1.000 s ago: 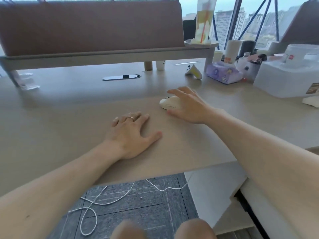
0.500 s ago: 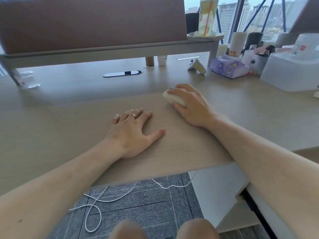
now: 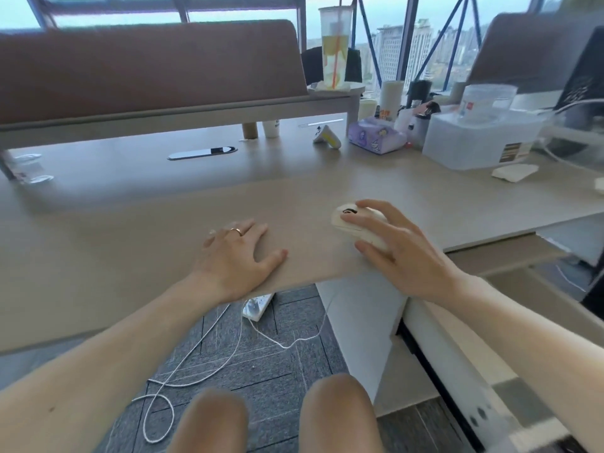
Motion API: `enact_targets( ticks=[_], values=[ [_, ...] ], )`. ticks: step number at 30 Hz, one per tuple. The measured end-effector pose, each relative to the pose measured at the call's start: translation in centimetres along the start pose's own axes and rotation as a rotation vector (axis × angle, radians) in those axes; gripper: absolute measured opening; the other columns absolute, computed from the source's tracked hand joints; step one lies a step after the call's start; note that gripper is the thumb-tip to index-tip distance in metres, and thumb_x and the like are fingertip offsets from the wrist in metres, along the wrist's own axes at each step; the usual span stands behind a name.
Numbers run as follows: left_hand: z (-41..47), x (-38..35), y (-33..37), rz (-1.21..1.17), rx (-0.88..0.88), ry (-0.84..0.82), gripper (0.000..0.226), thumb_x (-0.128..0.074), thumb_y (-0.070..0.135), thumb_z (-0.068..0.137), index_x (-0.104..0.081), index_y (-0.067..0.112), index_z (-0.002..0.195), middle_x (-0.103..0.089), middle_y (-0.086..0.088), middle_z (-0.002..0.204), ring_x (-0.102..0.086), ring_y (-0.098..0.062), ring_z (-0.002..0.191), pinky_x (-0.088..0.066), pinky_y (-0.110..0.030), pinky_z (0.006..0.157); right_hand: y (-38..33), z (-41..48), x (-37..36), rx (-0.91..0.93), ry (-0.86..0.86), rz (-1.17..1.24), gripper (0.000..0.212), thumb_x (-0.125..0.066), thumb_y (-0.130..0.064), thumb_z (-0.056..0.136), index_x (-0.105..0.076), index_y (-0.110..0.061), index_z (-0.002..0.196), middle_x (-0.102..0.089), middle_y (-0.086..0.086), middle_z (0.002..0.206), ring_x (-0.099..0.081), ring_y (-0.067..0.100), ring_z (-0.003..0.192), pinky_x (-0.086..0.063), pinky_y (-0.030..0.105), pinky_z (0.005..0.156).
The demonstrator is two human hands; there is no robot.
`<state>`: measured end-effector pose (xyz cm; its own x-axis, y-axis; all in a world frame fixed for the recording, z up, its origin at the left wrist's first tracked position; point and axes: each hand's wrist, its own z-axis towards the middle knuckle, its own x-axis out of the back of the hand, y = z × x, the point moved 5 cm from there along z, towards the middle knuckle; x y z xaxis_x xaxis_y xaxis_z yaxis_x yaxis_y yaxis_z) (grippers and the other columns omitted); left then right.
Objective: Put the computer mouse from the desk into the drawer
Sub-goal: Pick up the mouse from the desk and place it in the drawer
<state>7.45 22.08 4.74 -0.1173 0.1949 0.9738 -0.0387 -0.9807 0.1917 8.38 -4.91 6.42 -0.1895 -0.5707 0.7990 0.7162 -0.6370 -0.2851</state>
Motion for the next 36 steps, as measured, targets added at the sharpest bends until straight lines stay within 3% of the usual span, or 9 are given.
enact_targets(
  ticks=[6,9,12,15,19,24,28,33,36],
  values=[
    [-4.0,-1.9,7.4,0.105,-0.109,0.013,0.085,-0.010,0.073,0.090,-0.016,0.028,0.161,-0.018,-0.002,0.171,-0.010,-0.023,0.157,-0.007,-0.046,0.126,1.6,-7.5,4.2,-0.126,0.098,0.011,0.044,-0.063,-0.017,0.096,-0.059,-0.023,0.140,-0.047,0.003,0.146,-0.050,0.012,0.128,-0.029,0.012,0.108],
    [-6.2,-4.0,12.7,0.173,-0.341,0.131,0.088,-0.028,0.070,0.088,-0.022,0.019,0.160,-0.030,-0.008,0.166,-0.023,-0.029,0.153,-0.015,-0.048,0.124,2.8,-10.7,5.7,-0.187,0.103,-0.009,0.044,-0.063,-0.019,0.096,-0.059,-0.025,0.140,-0.046,0.000,0.147,-0.046,0.003,0.127,-0.026,0.007,0.107],
    [-7.2,-6.4,17.2,0.046,-0.561,0.174,0.084,-0.044,0.058,0.090,-0.024,0.014,0.160,-0.029,-0.009,0.165,-0.018,-0.029,0.155,-0.009,-0.048,0.125,4.1,-13.6,6.9,-0.238,0.108,-0.058,0.045,-0.063,-0.022,0.096,-0.057,-0.025,0.140,-0.044,-0.003,0.148,-0.040,-0.011,0.124,-0.025,0.002,0.103],
    [-7.5,-8.3,20.6,-0.065,-0.671,0.144,0.080,-0.053,0.048,0.093,-0.026,0.012,0.159,-0.026,-0.006,0.167,-0.012,-0.025,0.157,-0.010,-0.045,0.126,5.5,-16.0,7.9,-0.313,0.115,-0.085,0.047,-0.062,-0.025,0.095,-0.055,-0.026,0.141,-0.043,-0.004,0.150,-0.042,-0.002,0.124,-0.030,0.003,0.100],
    [-5.9,-10.5,23.7,-0.108,-0.654,0.018,0.082,-0.054,0.052,0.095,-0.023,0.012,0.160,-0.022,-0.006,0.168,-0.010,-0.022,0.154,-0.006,-0.039,0.127,7.2,-18.4,8.2,-0.415,0.114,-0.081,0.048,-0.062,-0.027,0.095,-0.053,-0.029,0.142,-0.041,-0.007,0.150,-0.043,0.006,0.127,-0.034,0.018,0.099],
    [-3.0,-13.2,25.5,-0.061,-0.496,-0.189,0.114,-0.050,0.078,0.084,0.002,0.014,0.162,0.005,-0.003,0.172,0.009,-0.019,0.157,0.006,-0.033,0.123,8.7,-20.2,7.8,-0.472,0.080,-0.083,0.049,-0.063,-0.028,0.095,-0.052,-0.028,0.143,-0.042,-0.004,0.149,-0.046,0.012,0.127,-0.040,0.029,0.103],
    [-2.8,-14.4,25.8,0.000,-0.510,-0.121,0.129,-0.051,0.087,0.074,0.004,0.009,0.161,0.005,-0.009,0.172,0.009,-0.024,0.157,0.005,-0.037,0.125,9.9,-20.7,7.6,-0.523,0.097,-0.128,0.050,-0.064,-0.030,0.094,-0.052,-0.030,0.143,-0.045,-0.005,0.146,-0.044,0.009,0.124,-0.037,0.043,0.109],
    [-2.8,-15.1,25.4,-0.022,-0.533,-0.024,0.132,-0.049,0.091,0.069,-0.001,0.010,0.161,-0.002,-0.008,0.172,0.003,-0.024,0.157,-0.005,-0.041,0.126,12.0,-20.3,6.6,-0.623,-0.018,-0.113,0.052,-0.066,-0.028,0.092,-0.053,-0.031,0.142,-0.045,-0.003,0.145,-0.048,0.017,0.129,-0.033,0.028,0.105],
    [-2.8,-15.4,25.3,-0.030,-0.543,0.009,0.131,-0.048,0.090,0.069,-0.002,0.009,0.161,-0.002,-0.008,0.172,0.002,-0.023,0.157,-0.005,-0.041,0.126,13.5,-19.8,5.8,-0.682,-0.079,-0.119,0.051,-0.067,-0.027,0.089,-0.055,-0.035,0.138,-0.049,0.001,0.137,-0.055,0.024,0.119,-0.040,0.031,0.098]
  ],
)
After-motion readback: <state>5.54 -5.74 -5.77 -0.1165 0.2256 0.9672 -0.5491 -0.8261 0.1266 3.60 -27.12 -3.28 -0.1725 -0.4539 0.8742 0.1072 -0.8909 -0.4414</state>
